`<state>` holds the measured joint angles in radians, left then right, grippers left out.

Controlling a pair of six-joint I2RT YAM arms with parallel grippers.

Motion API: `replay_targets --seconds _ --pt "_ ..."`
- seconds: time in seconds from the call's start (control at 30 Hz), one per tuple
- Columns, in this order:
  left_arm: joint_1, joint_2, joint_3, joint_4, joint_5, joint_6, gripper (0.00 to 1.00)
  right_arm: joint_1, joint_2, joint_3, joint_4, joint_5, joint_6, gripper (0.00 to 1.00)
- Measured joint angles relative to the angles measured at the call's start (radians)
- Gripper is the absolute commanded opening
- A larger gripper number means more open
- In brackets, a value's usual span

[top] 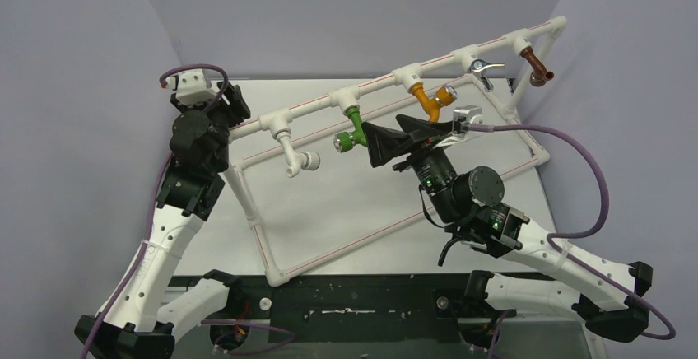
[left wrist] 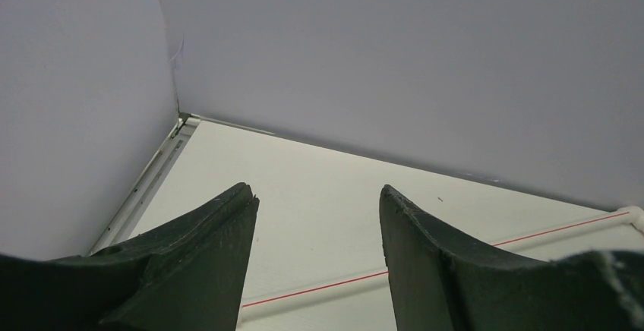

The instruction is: Install the water faucets

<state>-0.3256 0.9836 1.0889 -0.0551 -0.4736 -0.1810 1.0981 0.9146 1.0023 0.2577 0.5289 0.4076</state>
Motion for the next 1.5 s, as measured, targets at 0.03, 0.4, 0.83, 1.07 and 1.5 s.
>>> replay_targets --seconds 0.03,0.4,0.83,1.07,1.5 --pt "0.000 0.000 0.000 0.000 0.000 0.000 0.58 0.000 0.002 0.019 -0.014 -0.034 -0.061 0.90" --pt "0.000 0.000 0.000 0.000 0.000 0.000 0.58 -0.005 -0.042 0.123 -0.221 -0.394 -0.733 0.87" --pt "0.000 0.000 0.000 0.000 0.000 0.000 0.58 -0.004 -0.043 0.061 -0.384 -0.480 -1.326 0.87" --pt "0.000 0.000 0.000 0.000 0.000 0.000 0.58 0.046 -0.011 -0.024 -0.313 -0.396 -1.576 0.84" --pt "0.000 0.000 0.000 0.000 0.001 0.000 0.58 0.108 0.106 -0.118 -0.037 -0.209 -1.899 0.78"
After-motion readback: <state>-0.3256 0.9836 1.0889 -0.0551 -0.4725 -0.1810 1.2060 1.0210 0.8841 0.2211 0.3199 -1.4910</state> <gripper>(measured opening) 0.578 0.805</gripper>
